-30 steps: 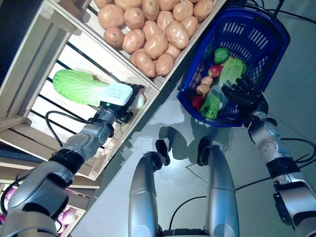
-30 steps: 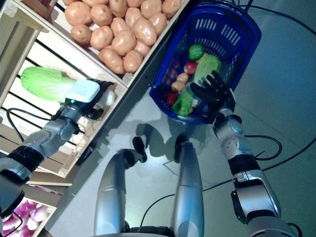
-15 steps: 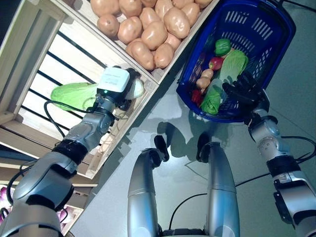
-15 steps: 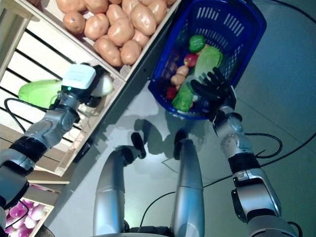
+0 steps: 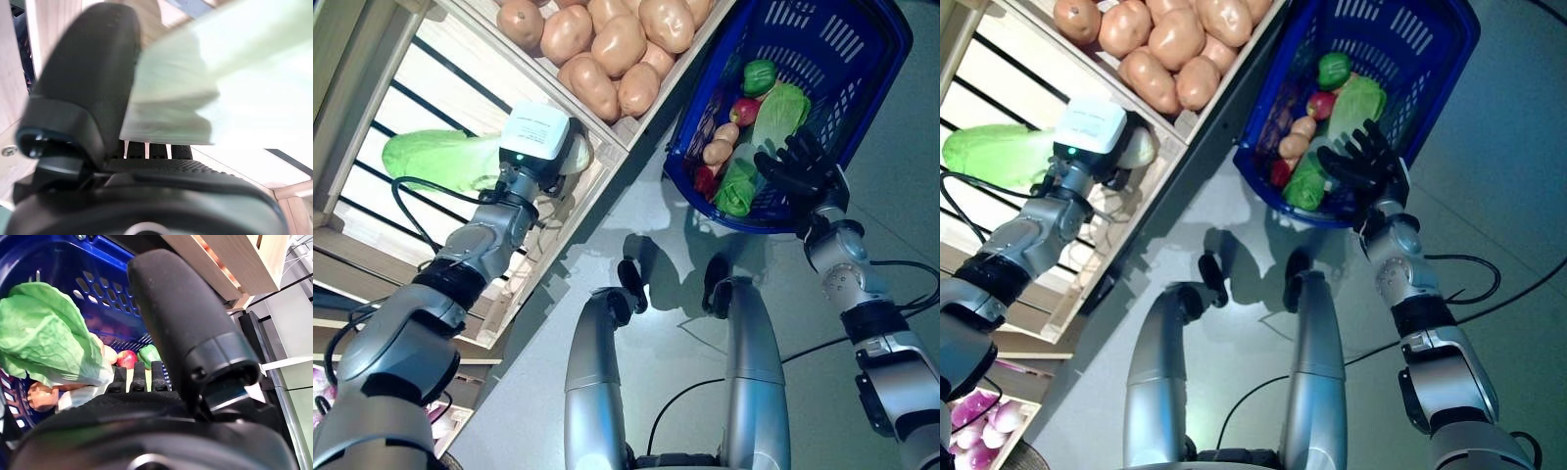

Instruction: Put vegetables into the basket

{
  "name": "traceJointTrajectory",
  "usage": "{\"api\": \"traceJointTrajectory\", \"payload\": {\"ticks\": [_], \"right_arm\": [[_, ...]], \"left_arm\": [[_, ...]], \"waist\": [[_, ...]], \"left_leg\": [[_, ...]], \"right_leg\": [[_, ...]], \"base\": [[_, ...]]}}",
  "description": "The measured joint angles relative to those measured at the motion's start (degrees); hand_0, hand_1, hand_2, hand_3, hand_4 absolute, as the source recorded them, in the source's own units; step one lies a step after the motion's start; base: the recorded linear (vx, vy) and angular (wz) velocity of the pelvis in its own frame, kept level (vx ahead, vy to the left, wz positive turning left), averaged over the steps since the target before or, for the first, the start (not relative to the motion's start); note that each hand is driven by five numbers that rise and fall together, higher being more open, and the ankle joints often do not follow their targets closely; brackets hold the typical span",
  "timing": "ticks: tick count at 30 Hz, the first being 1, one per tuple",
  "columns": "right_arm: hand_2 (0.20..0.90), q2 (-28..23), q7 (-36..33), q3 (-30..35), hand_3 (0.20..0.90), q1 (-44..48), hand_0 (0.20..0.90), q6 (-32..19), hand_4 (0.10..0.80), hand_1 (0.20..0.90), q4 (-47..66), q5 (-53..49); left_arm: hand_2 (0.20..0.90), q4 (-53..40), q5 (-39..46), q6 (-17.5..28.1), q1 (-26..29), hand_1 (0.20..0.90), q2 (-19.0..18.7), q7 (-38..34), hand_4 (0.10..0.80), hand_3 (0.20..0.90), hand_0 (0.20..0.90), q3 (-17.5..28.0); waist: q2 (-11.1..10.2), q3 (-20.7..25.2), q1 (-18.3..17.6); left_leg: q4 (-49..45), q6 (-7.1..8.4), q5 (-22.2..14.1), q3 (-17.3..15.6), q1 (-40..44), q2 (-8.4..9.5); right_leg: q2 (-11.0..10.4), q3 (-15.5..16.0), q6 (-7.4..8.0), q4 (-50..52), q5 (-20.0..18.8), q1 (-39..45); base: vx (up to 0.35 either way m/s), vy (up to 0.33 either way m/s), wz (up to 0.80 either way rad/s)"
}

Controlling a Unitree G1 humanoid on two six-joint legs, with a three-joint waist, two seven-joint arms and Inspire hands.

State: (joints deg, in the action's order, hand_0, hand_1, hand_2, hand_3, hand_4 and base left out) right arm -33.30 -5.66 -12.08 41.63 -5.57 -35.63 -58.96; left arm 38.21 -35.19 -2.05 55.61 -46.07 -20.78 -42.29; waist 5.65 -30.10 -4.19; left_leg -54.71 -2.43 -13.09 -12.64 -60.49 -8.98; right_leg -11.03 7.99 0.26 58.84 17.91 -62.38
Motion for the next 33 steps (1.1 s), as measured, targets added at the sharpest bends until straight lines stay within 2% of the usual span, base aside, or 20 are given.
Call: {"api": "traceJointTrajectory", "payload": {"ticks": [5, 11, 15, 18, 25, 28, 31, 33], "right_arm": [[0.900, 1.66, 0.03, -0.06, 0.900, -1.57, 0.900, 0.00, 0.800, 0.900, -0.08, -0.02], [0.900, 2.41, 0.07, 0.02, 0.900, -6.79, 0.900, -0.18, 0.800, 0.900, 0.01, 0.04], [0.900, 5.09, 0.07, 0.08, 0.900, -9.64, 0.900, -0.18, 0.800, 0.900, 0.08, 0.08], [0.900, 7.40, 0.07, 0.21, 0.900, -12.33, 0.900, -0.18, 0.800, 0.900, 2.02, 0.14], [0.900, 11.21, 1.12, 1.08, 0.900, -19.85, 0.900, 1.07, 0.800, 0.900, 5.02, 2.81], [0.900, 11.30, 4.96, 1.92, 0.900, -22.23, 0.900, 3.64, 0.800, 0.900, 6.88, 7.17], [0.900, 10.73, 12.40, 2.07, 0.900, -24.21, 0.900, 7.29, 0.800, 0.900, 10.34, 13.42], [0.900, 10.47, 16.98, 1.82, 0.900, -24.99, 0.900, 8.59, 0.800, 0.900, 11.35, 16.42]], "left_arm": [[0.300, 4.22, 0.27, 0.17, -2.04, 0.300, 0.71, 3.79, 0.400, 0.300, 0.300, -0.13], [0.300, 8.50, 6.41, 2.31, -10.84, 0.300, 0.49, 4.58, 0.400, 0.300, 0.300, 1.20], [0.300, 6.77, 15.37, 6.44, -16.72, 0.300, 1.58, 4.54, 0.400, 0.300, 0.300, 9.22], [0.300, 3.48, 20.48, 8.30, -20.19, 0.300, 1.78, 4.24, 0.400, 0.300, 0.300, 14.48], [0.300, -6.96, 31.20, 13.30, -29.07, 0.300, 3.71, 5.12, 0.400, 0.300, 0.300, 25.07], [0.300, -11.16, 33.02, 14.98, -32.43, 0.300, 5.03, 5.96, 0.400, 0.300, 0.300, 29.51], [0.300, -15.29, 40.65, 15.12, -34.44, 0.300, 6.78, 10.23, 0.400, 0.300, 0.300, 33.85], [0.300, -17.24, 47.80, 15.35, -34.80, 0.300, 9.49, 12.84, 0.400, 0.300, 0.300, 34.94]], "waist": [[-0.92, -0.07, -1.63], [-3.32, -0.05, -1.84], [-4.66, 0.06, -0.83], [-5.75, 0.18, -0.24], [-6.95, 1.01, 1.92], [-7.02, 1.59, 2.47], [-6.96, 3.95, 3.16], [-6.93, 8.46, 3.42]], "left_leg": [[1.71, 0.13, -0.24, -0.16, 5.45, 0.04], [8.69, 1.06, 0.35, -0.18, 20.18, 0.60], [13.41, 1.82, 1.25, 0.01, 29.81, 1.21], [18.58, 2.07, 2.79, 0.12, 36.20, 2.33], [27.38, 3.66, 4.74, -0.26, 47.72, 2.58], [31.22, 4.12, 5.30, -0.09, 52.74, 2.88], [37.52, 4.63, 7.04, -0.08, 58.12, 3.25], [42.49, 4.80, 8.83, 0.25, 60.14, 3.45]], "right_leg": [[0.16, 0.45, 0.21, -2.27, -0.13, 5.72], [0.51, 1.58, 0.52, -8.45, -0.31, 20.48], [0.59, 2.53, 0.59, -12.20, -0.33, 30.10], [0.42, 3.49, 0.49, -15.80, -0.23, 36.35], [1.26, 5.93, 1.12, -23.35, -0.85, 48.10], [1.80, 6.89, 1.48, -27.14, -1.17, 53.16], [2.89, 7.49, 1.84, -32.32, -2.38, 58.26], [3.75, 8.55, 2.13, -37.07, -3.67, 60.65]], "base": [[0.005, -0.001, -0.03], [0.022, -0.019, 0.02], [0.070, -0.017, 0.07], [0.096, -0.038, 0.15], [0.098, -0.022, 0.08], [0.112, 0.000, 0.05], [0.090, -0.021, 0.05], [0.065, -0.026, 0.18]]}}
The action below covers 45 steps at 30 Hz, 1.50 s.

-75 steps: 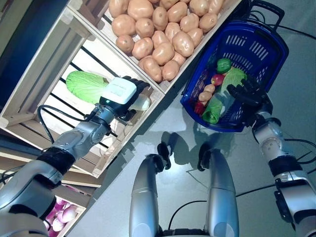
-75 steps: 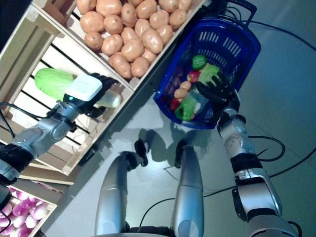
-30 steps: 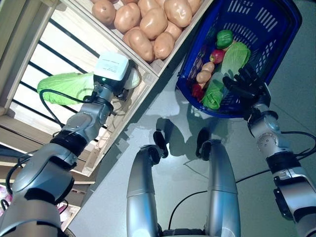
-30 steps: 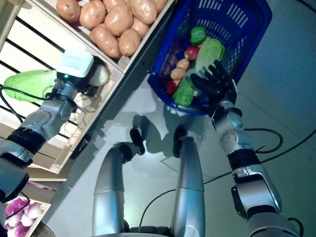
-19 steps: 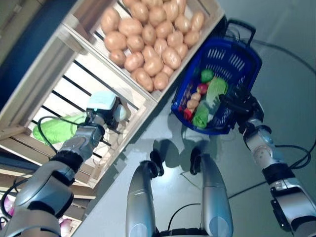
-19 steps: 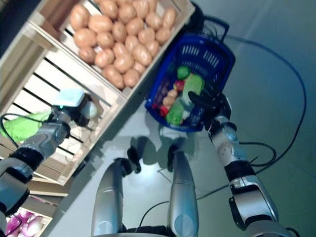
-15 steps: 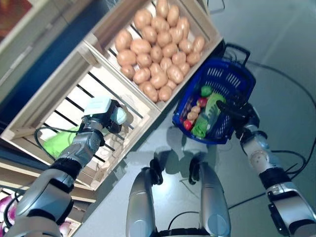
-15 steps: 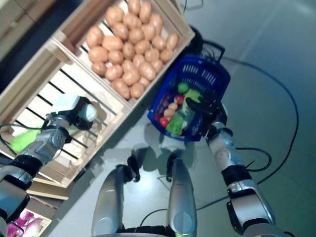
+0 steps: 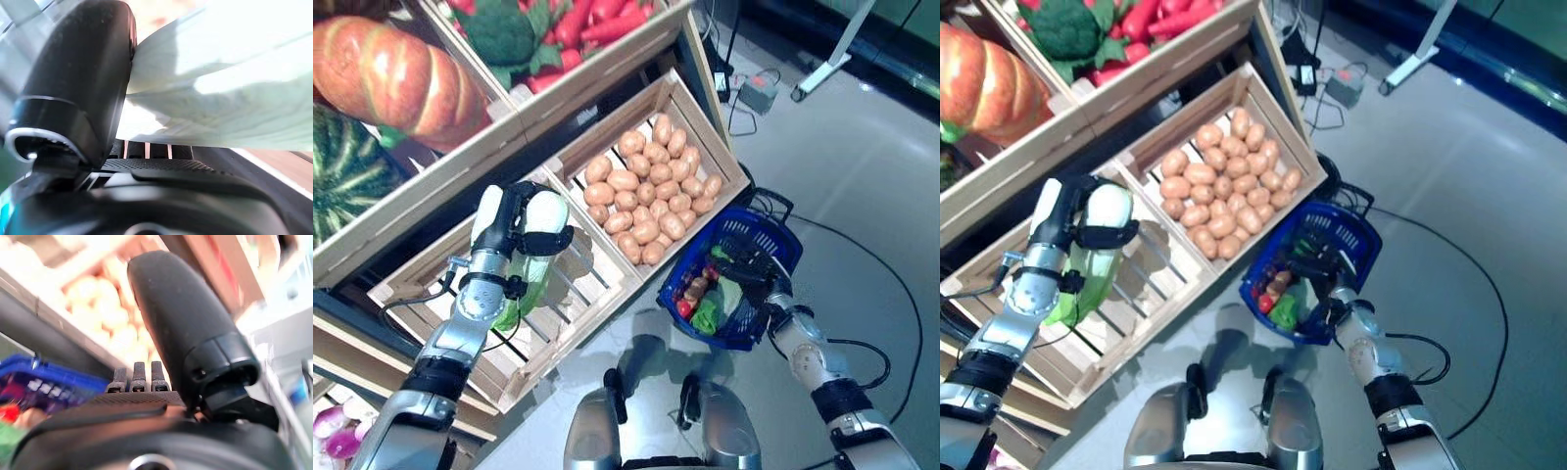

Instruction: Put vegetables into the basket

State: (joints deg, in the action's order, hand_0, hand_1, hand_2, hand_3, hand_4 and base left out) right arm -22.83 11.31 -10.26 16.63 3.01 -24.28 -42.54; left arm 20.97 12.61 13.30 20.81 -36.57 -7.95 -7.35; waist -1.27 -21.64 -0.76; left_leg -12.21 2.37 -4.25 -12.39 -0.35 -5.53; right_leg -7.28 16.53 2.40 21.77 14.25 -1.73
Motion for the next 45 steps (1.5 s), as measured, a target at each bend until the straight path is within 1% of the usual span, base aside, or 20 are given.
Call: {"api": "traceJointTrajectory", "payload": {"ticks": [2, 3, 5, 8, 10, 13, 16, 22, 25, 29, 32, 37, 45], "right_arm": [[0.900, -0.27, 2.87, -0.40, 0.900, 0.00, 0.900, 1.08, 0.800, 0.900, 0.45, 0.20], [0.900, -0.79, 4.31, -1.00, 0.900, 0.01, 0.900, 1.75, 0.800, 0.900, 1.28, 0.78], [0.900, -1.53, 7.01, -1.89, 0.900, 0.01, 0.900, 3.59, 0.800, 0.900, 3.15, 1.73], [0.900, -1.37, 13.36, -2.17, 0.900, 0.04, 0.900, 7.41, 0.800, 0.900, 5.99, 1.14], [0.900, -1.34, 15.23, -3.96, 0.900, 0.06, 0.900, 9.31, 0.800, 0.900, 6.68, 1.11], [0.900, -0.80, 16.38, -5.28, 0.900, 0.07, 0.900, 10.88, 0.800, 0.900, 6.77, 1.11], [0.900, -0.78, 16.46, -6.02, 0.900, 0.08, 0.900, 12.11, 0.800, 0.900, 6.85, 1.12], [0.900, -1.01, 16.46, -6.07, 0.900, 0.27, 0.900, 12.94, 0.800, 0.900, 8.92, 1.22], [0.900, -1.00, 16.46, -6.49, 0.900, 2.04, 0.900, 12.98, 0.800, 0.900, 8.97, 1.40], [0.900, -0.93, 16.45, -6.82, 0.900, 3.77, 0.900, 13.33, 0.800, 0.900, 8.97, 1.40], [0.900, -0.92, 16.45, -6.92, 0.900, 4.55, 0.900, 13.35, 0.800, 0.900, 8.97, 1.41], [0.900, -1.08, 16.43, -7.96, 0.900, 5.30, 0.900, 13.46, 0.800, 0.900, 8.97, 1.66], [0.900, -1.02, 16.46, -9.37, 0.900, 6.08, 0.900, 18.08, 0.800, 0.900, 8.88, 1.60]], "left_arm": [[0.300, -1.41, 5.63, 0.01, -0.26, 0.300, 2.04, 3.34, 0.400, 0.300, 0.300, -0.01], [0.300, -2.05, 9.12, 0.01, -0.31, 0.300, 3.43, 5.29, 0.400, 0.300, 0.300, -0.03], [0.300, -3.36, 14.12, -0.01, -0.76, 0.300, 5.55, 8.15, 0.400, 0.300, 0.300, -0.03], [0.300, -6.15, 20.31, -0.01, -1.03, 0.300, 7.63, 11.09, 0.400, 0.300, 0.300, -0.10], [0.300, -6.65, 21.95, -0.01, -1.14, 0.300, 8.79, 11.81, 0.400, 0.300, 0.300, -0.13], [0.300, -6.85, 22.46, -0.02, -1.19, 0.300, 9.61, 11.79, 0.400, 0.300, 0.300, -0.15], [0.300, -6.86, 24.33, -0.03, -1.32, 0.300, 10.53, 11.19, 0.400, 0.300, 0.300, -0.15], [0.300, -7.58, 24.59, -0.20, -2.86, 0.300, 11.77, 11.12, 0.400, 0.300, 0.300, -0.61], [0.300, -7.57, 26.30, -0.75, -3.07, 0.300, 13.61, 11.36, 0.400, 0.300, 0.300, -1.69], [0.300, -7.58, 26.49, -1.80, -3.08, 0.300, 13.71, 11.96, 0.400, 0.300, 0.300, -3.84], [0.300, -7.57, 26.49, -2.46, -3.09, 0.300, 13.71, 12.49, 0.400, 0.300, 0.300, -4.73], [0.300, -7.57, 26.49, -3.10, -3.19, 0.300, 13.71, 14.71, 0.400, 0.300, 0.300, -5.79], [0.300, -7.58, 26.47, -3.21, -3.19, 0.300, 13.74, 17.39, 0.400, 0.300, 0.300, -5.94]], "waist": [[0.06, 2.88, 0.08], [0.14, 4.39, -0.06], [0.40, 7.39, 0.04], [0.55, 9.25, -0.05], [0.47, 10.89, 0.01], [0.45, 11.56, 0.06], [0.24, 11.70, 0.24], [0.19, 11.72, 0.31], [-0.09, 11.88, 0.42], [-1.43, 12.71, 0.38], [-1.87, 12.99, 0.35], [-1.98, 13.05, 0.71], [-1.99, 13.06, 1.37]], "left_leg": [[4.27, 0.08, 1.48, 0.79, 3.07, 0.39], [6.65, 0.06, 2.15, 1.15, 4.85, 0.63], [9.97, -0.10, 3.03, 1.19, 6.76, 0.94], [13.53, -0.60, 3.69, 1.22, 9.67, 1.59], [15.28, -0.89, 4.16, 1.29, 10.20, 1.92], [17.16, -1.27, 4.73, 1.49, 11.35, 2.75], [17.26, -1.31, 4.72, 2.09, 11.30, 3.12], [17.27, -1.32, 4.73, 2.59, 11.33, 3.05], [17.27, -1.30, 4.74, 2.65, 11.76, 3.05], [17.27, -1.17, 5.02, 2.70, 11.82, 3.10], [17.27, -1.21, 5.19, 2.75, 11.83, 3.11], [17.27, -1.28, 5.41, 2.78, 11.83, 3.14], [17.27, -1.32, 5.48, 2.79, 11.83, 3.15]], "right_leg": [[0.87, 0.20, 0.37, -4.49, -1.26, 3.45], [1.34, 0.28, 0.80, -7.21, -1.97, 5.55], [1.95, 0.38, 1.41, -11.20, -3.37, 7.75], [2.62, 1.01, 2.28, -18.54, -6.30, 12.52], [2.90, 1.18, 2.77, -21.85, -7.72, 13.74], [2.81, 1.40, 3.35, -25.09, -9.03, 15.59], [2.71, 1.47, 3.46, -26.72, -9.95, 16.49], [2.80, 1.45, 3.46, -26.75, -9.96, 16.78], [2.86, 1.43, 3.47, -26.77, -9.97, 17.22], [3.02, 1.37, 3.47, -26.79, -9.97, 17.29], [3.02, 1.34, 3.45, -26.79, -10.01, 17.32], [3.01, 1.30, 3.43, -26.79, -10.24, 17.32], [3.01, 1.29, 3.39, -26.79, -10.31, 17.33]], "base": [[0.058, -0.006, 0.20], [0.057, 0.000, 0.20], [0.048, 0.000, 0.08], [0.049, -0.004, 0.05], [0.033, -0.001, 0.05], [0.007, -0.005, 0.07], [0.014, -0.005, 0.09], [0.011, -0.003, 0.04], [0.000, 0.000, 0.00], [0.000, 0.000, 0.00], [0.000, 0.000, 0.00], [0.000, 0.000, 0.00], [0.000, 0.000, 0.00]]}}
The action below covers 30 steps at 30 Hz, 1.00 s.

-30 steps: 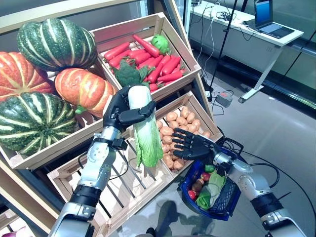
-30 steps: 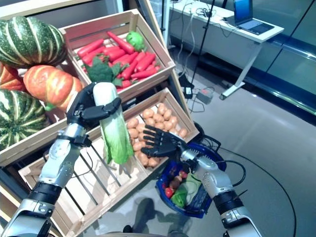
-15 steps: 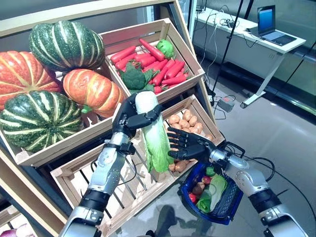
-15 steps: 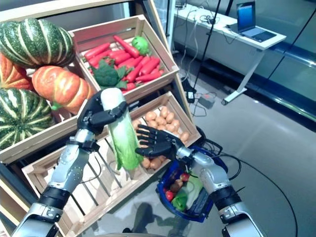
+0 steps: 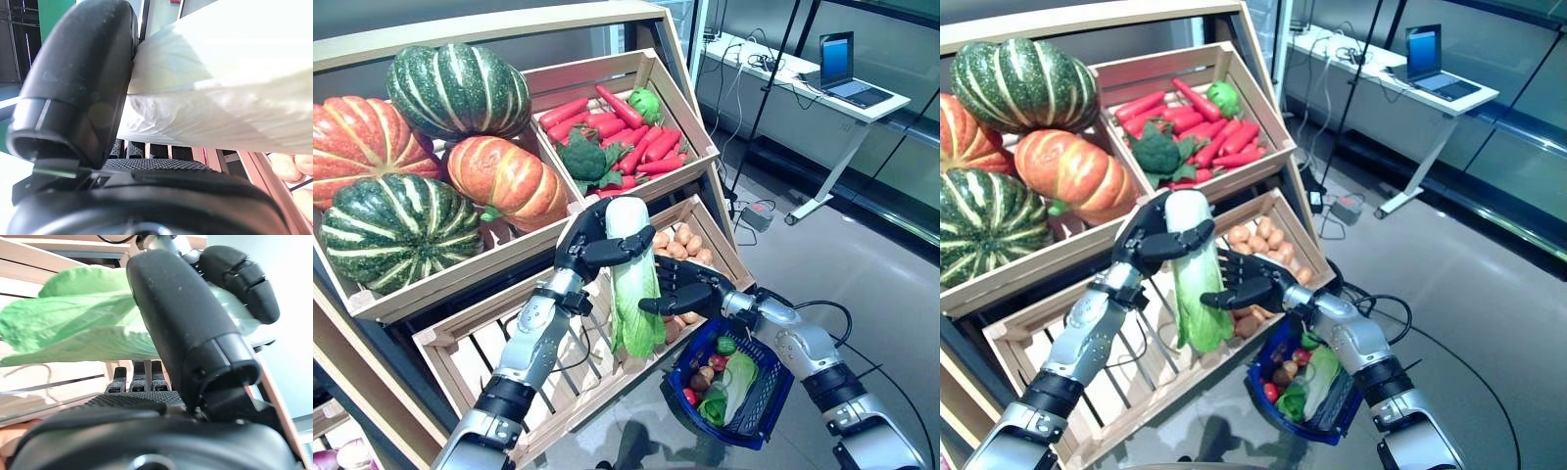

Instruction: Put vegetables into the basket

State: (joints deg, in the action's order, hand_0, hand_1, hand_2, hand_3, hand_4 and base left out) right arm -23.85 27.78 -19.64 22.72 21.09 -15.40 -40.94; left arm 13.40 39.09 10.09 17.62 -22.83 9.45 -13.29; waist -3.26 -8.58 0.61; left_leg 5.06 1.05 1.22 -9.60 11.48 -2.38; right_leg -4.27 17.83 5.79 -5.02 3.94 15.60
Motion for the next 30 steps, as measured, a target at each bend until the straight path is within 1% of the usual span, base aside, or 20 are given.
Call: {"api": "traceJointTrajectory", "payload": {"ticks": [4, 7, 10, 12, 15, 18, 23, 24, 30], "right_arm": [[0.900, 0.54, 0.51, -1.63, 0.900, 0.00, 0.900, 2.47, 0.800, 0.900, -0.46, -0.31], [0.900, 2.29, 0.73, -1.75, 0.900, -0.01, 0.900, 4.90, 0.800, 0.900, -3.03, -2.39], [0.900, 3.04, 0.99, -2.71, 0.900, -0.01, 0.900, 5.81, 0.800, 0.900, -3.82, -2.52], [0.900, 3.27, 1.17, -3.60, 0.900, -0.01, 0.900, 6.46, 0.800, 0.900, -4.62, -4.74], [0.900, 3.52, 2.34, -3.70, 0.900, -0.01, 0.900, 6.60, 0.800, 0.900, -4.77, -4.83], [0.900, 3.54, 2.52, -3.86, 0.900, -0.01, 0.900, 6.60, 0.800, 0.900, -4.81, -6.81], [0.900, 3.76, 2.54, -4.15, 0.900, 0.18, 0.900, 6.60, 0.800, 0.900, -4.77, -7.35], [0.300, 3.73, 2.53, -4.21, 0.300, 0.19, 0.300, 6.60, 0.400, 0.300, -4.79, -8.41], [0.300, 3.72, 2.45, -5.27, 0.300, 0.55, 0.300, 6.57, 0.400, 0.300, -4.76, -9.21]], "left_arm": [[0.300, 0.00, 0.01, -0.27, 0.00, 0.300, -0.08, 1.22, 0.400, 0.300, 0.300, -1.06], [0.300, 0.00, 0.01, -0.54, 0.00, 0.300, -0.13, 2.39, 0.400, 0.300, 0.300, -2.73], [0.300, -0.01, 0.01, -0.61, 0.00, 0.300, -0.28, 2.86, 0.400, 0.300, 0.300, -3.67], [0.300, -0.02, 0.11, -1.20, 0.00, 0.300, -0.30, 3.99, 0.400, 0.300, 0.300, -4.06], [0.300, -0.02, 3.32, -2.36, 0.01, 0.300, -0.30, 4.99, 0.400, 0.300, 0.300, -4.19], [0.300, -0.01, 6.89, -3.72, 0.00, 0.300, -0.28, 5.45, 0.400, 0.300, 0.300, -4.14], [0.300, 0.26, 11.60, -6.22, -0.14, 0.300, 0.04, 6.84, 0.400, 0.300, 0.300, -4.08], [0.300, 0.32, 12.80, -6.38, -0.19, 0.300, 0.07, 7.25, 0.400, 0.300, 0.300, -4.09], [0.300, 1.36, 15.37, -6.38, -0.54, 0.300, 0.29, 8.46, 0.400, 0.300, 0.300, -3.68]], "waist": [[-0.01, 0.01, 0.30], [-0.02, 0.02, 0.43], [-0.03, 0.02, 0.41], [-0.03, 0.03, 0.42], [-0.03, 0.04, 0.41], [-0.04, 0.07, 0.44], [-0.06, 0.12, 0.67], [-0.06, 0.13, 0.77], [0.06, 0.79, 1.03]], "left_leg": [[0.00, 0.00, 0.00, 0.01, 0.01, 0.01], [0.00, -0.03, 0.02, 0.05, 0.03, 0.08], [0.00, -0.06, 0.04, 0.06, 0.04, 0.09], [0.00, -0.09, 0.06, 0.07, 0.06, 0.09], [0.00, -0.09, 0.09, 0.08, 0.06, 0.09], [0.00, -0.09, 0.09, 0.07, 0.07, 0.08], [0.00, -0.09, 0.10, 0.05, 0.09, 0.09], [-0.01, -0.09, 0.10, 0.05, 0.10, 0.09], [-0.01, -0.09, 0.10, 0.02, 0.10, 0.09]], "right_leg": [[-0.01, 0.01, 0.00, 0.00, 0.00, 0.02], [-0.07, 0.02, 0.00, 0.00, 0.00, 0.08], [-0.09, 0.02, 0.02, 0.00, -0.02, 0.10], [-0.09, 0.02, 0.03, 0.00, -0.02, 0.13], [-0.09, 0.01, 0.03, 0.00, -0.02, 0.13], [-0.08, 0.00, 0.03, 0.00, -0.02, 0.13], [-0.08, -0.04, 0.03, 0.00, -0.03, 0.14], [-0.08, -0.05, 0.03, 0.00, -0.03, 0.14], [-0.07, -0.12, 0.03, 0.00, -0.02, 0.13]], "base": [[0.016, 0.006, 0.00], [0.000, 0.000, 0.00], [0.000, 0.000, 0.00], [0.000, 0.000, 0.00], [0.000, 0.000, 0.00], [0.000, 0.000, 0.00], [0.000, 0.000, 0.00], [0.000, 0.000, 0.00], [0.000, 0.000, 0.00]]}}
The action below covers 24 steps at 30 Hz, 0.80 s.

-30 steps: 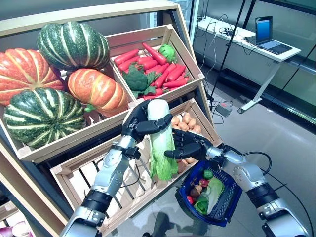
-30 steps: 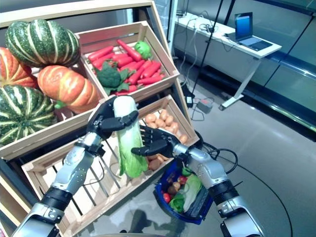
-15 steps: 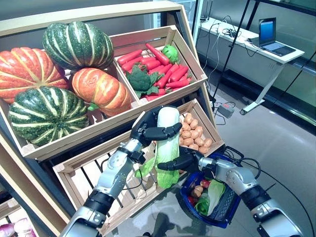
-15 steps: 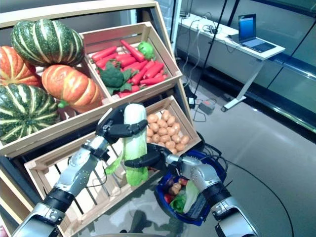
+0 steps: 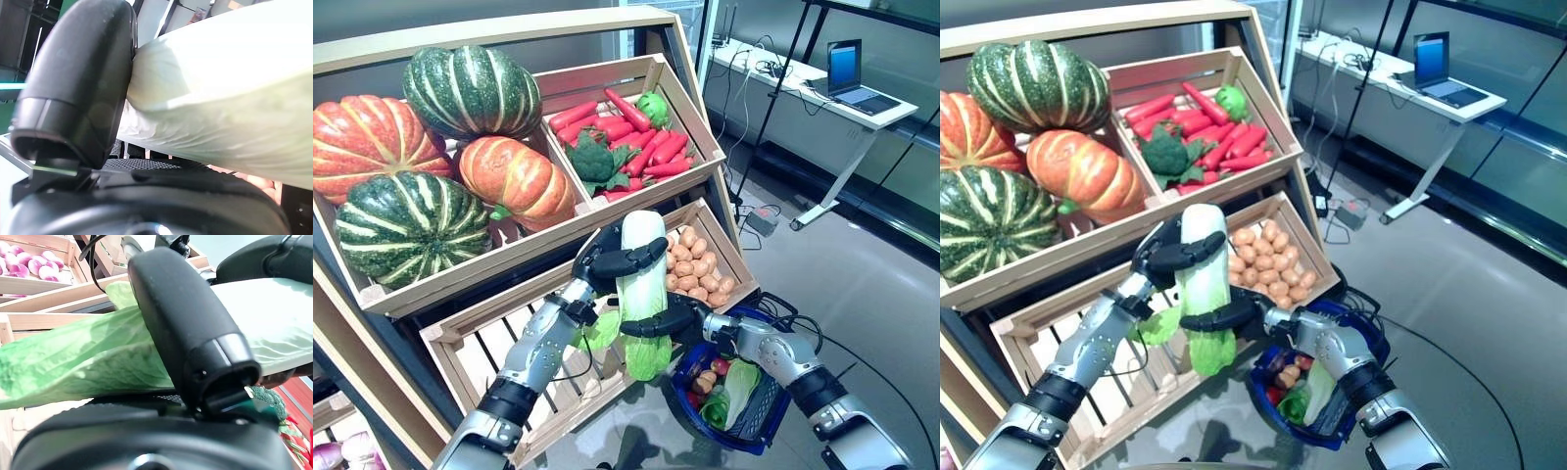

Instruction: Put vegetables into the basket

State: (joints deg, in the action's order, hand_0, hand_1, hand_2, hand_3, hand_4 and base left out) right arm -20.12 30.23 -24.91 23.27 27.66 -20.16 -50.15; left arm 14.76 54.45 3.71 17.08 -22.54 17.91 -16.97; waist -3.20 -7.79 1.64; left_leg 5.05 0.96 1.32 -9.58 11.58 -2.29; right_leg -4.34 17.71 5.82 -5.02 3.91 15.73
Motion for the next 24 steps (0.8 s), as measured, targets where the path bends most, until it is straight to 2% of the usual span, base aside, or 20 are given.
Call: {"api": "traceJointTrajectory", "payload": {"ticks": [14, 15, 16, 17, 24], "right_arm": [[0.300, -0.22, -0.35, -0.83, 0.300, 0.04, 0.300, -0.74, 0.400, 0.300, 0.03, 0.04], [0.300, -0.23, -0.40, -0.83, 0.300, 0.04, 0.300, -0.79, 0.400, 0.300, 0.03, 0.04], [0.300, -0.24, -0.47, -0.83, 0.300, 0.04, 0.300, -0.83, 0.400, 0.300, 0.03, 0.07], [0.300, -0.27, -0.57, -0.83, 0.300, 0.03, 0.300, -0.87, 0.400, 0.300, 0.03, 0.12], [0.300, -0.47, -2.82, -0.53, 0.300, -0.06, 0.300, -2.41, 0.400, 0.300, -1.64, 0.08]], "left_arm": [[0.300, -0.01, 0.47, -0.04, -1.03, 0.300, 1.52, 0.27, 0.400, 0.300, 0.300, 1.28], [0.371, -0.01, 0.46, -0.06, -1.03, 0.371, 1.55, 0.27, 0.447, 0.371, 0.371, 1.35], [0.564, -0.01, 0.46, -0.08, -1.03, 0.564, 1.57, 0.27, 0.576, 0.564, 0.564, 1.53], [0.900, -0.01, 0.43, -0.21, -1.03, 0.900, 1.57, 0.27, 0.800, 0.900, 0.900, 1.66], [0.900, -0.16, -2.28, -0.34, -1.13, 0.900, 1.60, 0.28, 0.800, 0.900, 0.900, 1.55]], "waist": [[0.33, 0.38, 0.02], [0.33, 0.38, -0.01], [0.33, 0.38, -0.08], [0.33, 0.38, -0.15], [0.33, 0.38, -0.70]], "left_leg": [[0.00, -0.02, 0.14, 0.07, -0.05, -0.01], [0.00, -0.02, 0.13, 0.06, -0.05, -0.01], [0.00, -0.02, 0.13, 0.05, -0.05, -0.02], [0.00, -0.02, 0.13, 0.04, -0.04, -0.02], [0.00, -0.02, 0.13, -0.28, 0.04, -0.08]], "right_leg": [[0.02, -0.09, -0.02, 0.00, -0.01, -0.05], [0.02, -0.11, -0.02, 0.00, -0.01, -0.05], [0.01, -0.11, -0.02, 0.00, -0.01, -0.05], [0.01, -0.13, -0.02, 0.00, -0.01, -0.06], [0.01, -0.49, -0.06, 0.00, -0.07, -0.18]], "base": [[0.000, 0.000, 0.00], [0.000, 0.000, 0.00], [0.000, 0.000, 0.00], [0.000, 0.000, 0.00], [0.001, -0.002, -0.01]]}}
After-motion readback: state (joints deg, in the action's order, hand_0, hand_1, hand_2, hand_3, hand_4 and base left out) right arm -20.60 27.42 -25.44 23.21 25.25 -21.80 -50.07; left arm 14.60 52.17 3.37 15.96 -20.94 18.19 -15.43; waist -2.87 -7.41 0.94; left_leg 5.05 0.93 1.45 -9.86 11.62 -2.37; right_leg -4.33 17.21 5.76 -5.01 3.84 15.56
